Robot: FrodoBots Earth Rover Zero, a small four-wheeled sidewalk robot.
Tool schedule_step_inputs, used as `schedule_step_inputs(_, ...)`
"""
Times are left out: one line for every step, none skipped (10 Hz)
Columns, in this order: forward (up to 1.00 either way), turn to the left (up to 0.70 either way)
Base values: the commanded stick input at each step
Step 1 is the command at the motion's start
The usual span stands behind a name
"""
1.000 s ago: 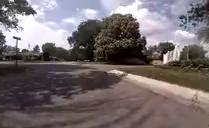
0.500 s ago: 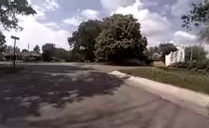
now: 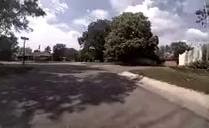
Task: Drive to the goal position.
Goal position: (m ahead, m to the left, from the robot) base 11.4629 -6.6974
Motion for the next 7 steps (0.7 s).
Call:
schedule_step_inputs(0.7, 0.0)
schedule_step_inputs(0.7, 0.0)
schedule_step_inputs(0.7, 0.0)
schedule_step_inputs(0.7, 0.0)
schedule_step_inputs(0.7, 0.0)
schedule_step_inputs(0.7, 0.0)
schedule_step_inputs(0.7, 0.0)
